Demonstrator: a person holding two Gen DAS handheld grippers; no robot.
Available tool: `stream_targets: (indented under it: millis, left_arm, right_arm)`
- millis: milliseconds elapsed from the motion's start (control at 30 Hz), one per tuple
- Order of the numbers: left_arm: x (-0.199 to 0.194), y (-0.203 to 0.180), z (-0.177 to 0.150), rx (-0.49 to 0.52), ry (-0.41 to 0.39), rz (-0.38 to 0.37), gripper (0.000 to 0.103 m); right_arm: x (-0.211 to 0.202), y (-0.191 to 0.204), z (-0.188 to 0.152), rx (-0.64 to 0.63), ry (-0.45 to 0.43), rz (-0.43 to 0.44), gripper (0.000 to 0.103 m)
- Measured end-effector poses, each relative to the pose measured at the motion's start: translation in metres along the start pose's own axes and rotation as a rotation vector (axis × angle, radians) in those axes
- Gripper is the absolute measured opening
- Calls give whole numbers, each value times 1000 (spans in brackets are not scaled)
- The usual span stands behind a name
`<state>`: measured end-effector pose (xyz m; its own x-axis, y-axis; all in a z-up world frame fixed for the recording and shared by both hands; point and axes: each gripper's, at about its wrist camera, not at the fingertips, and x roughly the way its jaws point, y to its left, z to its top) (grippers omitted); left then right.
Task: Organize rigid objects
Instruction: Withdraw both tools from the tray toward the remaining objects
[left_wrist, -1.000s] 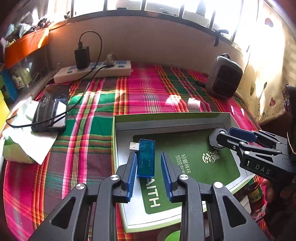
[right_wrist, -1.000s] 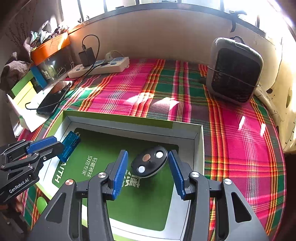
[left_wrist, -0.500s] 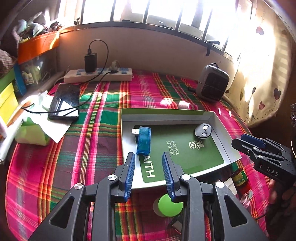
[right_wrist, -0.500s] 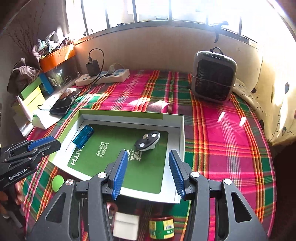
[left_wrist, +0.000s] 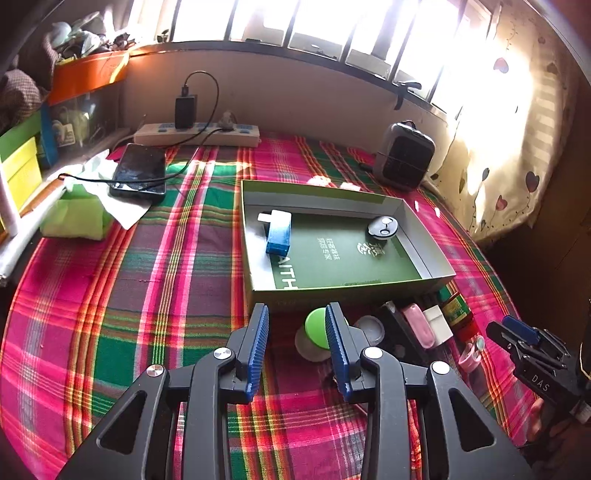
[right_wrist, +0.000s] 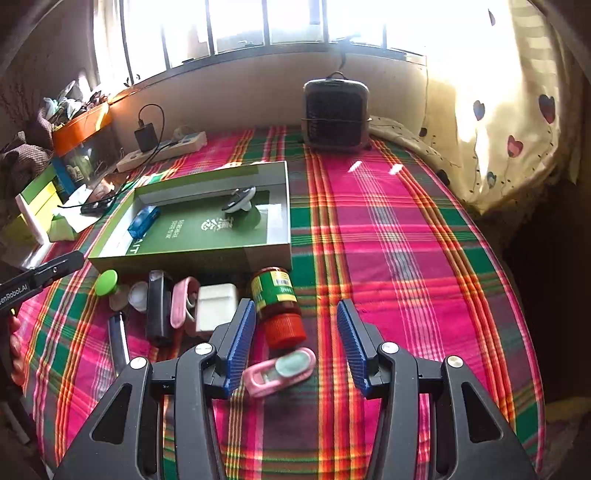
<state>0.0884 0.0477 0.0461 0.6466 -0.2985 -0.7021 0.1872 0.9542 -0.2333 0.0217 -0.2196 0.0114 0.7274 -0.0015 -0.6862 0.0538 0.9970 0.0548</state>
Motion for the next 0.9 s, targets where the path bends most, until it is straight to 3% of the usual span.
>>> stream_targets:
  millis: [167, 300, 567, 900]
  left_arm:
    - [-2, 6, -12, -13, 20, -22, 31]
    - [-4, 8, -17, -8, 32, -33, 31]
    - [-2, 11, -22, 2, 55, -58, 31]
    - [6, 10, -23, 11, 77, -69, 31]
  right_arm:
    - [-5, 3, -20, 56, 11, -10, 48]
    - [1, 7, -22, 83, 21, -29, 55]
    - [21, 5, -26, 164, 79, -28, 56]
    - [10, -8, -41, 152, 88, -121, 56]
